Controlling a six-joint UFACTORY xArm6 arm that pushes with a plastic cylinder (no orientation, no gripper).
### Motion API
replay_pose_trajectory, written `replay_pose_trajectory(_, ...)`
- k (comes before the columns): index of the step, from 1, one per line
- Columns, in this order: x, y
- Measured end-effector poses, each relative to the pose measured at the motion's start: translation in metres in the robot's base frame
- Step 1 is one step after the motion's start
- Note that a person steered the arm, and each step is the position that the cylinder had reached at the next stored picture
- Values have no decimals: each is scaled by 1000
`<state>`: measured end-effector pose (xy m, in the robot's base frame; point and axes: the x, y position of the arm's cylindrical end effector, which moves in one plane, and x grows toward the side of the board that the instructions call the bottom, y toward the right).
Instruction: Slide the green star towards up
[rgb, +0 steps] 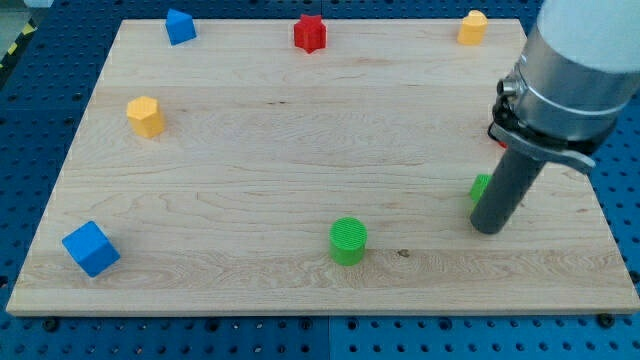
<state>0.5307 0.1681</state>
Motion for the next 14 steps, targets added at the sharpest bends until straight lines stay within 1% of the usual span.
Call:
replay_pose_trajectory(1,-21,0)
replay_pose_trajectory(2,-26,0)
replay_pose_trajectory(3,-11,16)
replay_pose_trajectory(4,3,49)
replay_pose_trajectory(5,3,62)
replay_pose_trajectory(6,-4,60)
replay_pose_trajectory(7,-27,44)
replay_pose_trajectory(9,-33,26)
replay_pose_trajectory(11,-67,26)
replay_pose_trajectory(12,-68,13)
replay_pose_trajectory(13,-79,-5)
replay_pose_trajectory(14,-83,-7)
